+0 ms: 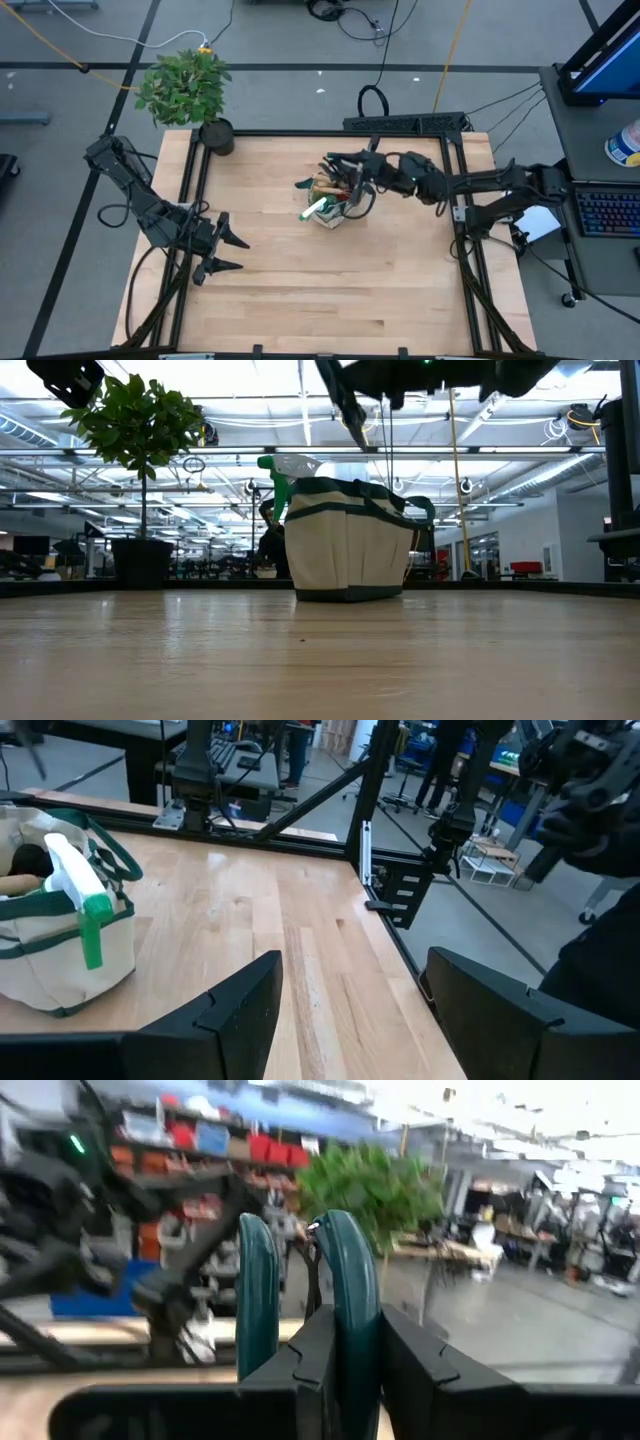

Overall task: Pick & Place Garden tools in Gardening bag
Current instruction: Put the red shear scissors into the light brown gardening bag

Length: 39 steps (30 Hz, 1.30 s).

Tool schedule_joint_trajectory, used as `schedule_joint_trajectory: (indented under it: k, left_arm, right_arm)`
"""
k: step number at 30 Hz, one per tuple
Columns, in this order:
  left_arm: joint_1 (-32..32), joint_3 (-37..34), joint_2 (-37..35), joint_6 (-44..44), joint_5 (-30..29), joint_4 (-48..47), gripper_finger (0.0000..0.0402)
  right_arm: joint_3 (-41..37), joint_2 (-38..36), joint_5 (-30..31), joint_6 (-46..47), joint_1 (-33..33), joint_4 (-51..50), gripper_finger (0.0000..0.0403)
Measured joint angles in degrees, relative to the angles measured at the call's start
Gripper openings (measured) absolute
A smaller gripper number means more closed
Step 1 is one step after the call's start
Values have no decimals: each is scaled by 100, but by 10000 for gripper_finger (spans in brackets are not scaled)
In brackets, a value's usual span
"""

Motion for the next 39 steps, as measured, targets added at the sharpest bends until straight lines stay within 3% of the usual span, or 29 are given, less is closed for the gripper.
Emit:
schedule_joint_trajectory:
  k: [16, 29, 39]
  left_arm:
    - [0, 0, 0, -168, -7, 1, 257]
    - [0, 0, 0, -164, -7, -4, 257]
    - [0, 0, 2, -153, -7, -26, 257]
  right_arm:
    - [0, 820, -33, -4, -540, -963, 46]
    - [2, 813, -17, -292, -538, -1891, 46]
    - [2, 804, -262, -816, -536, -1666, 46]
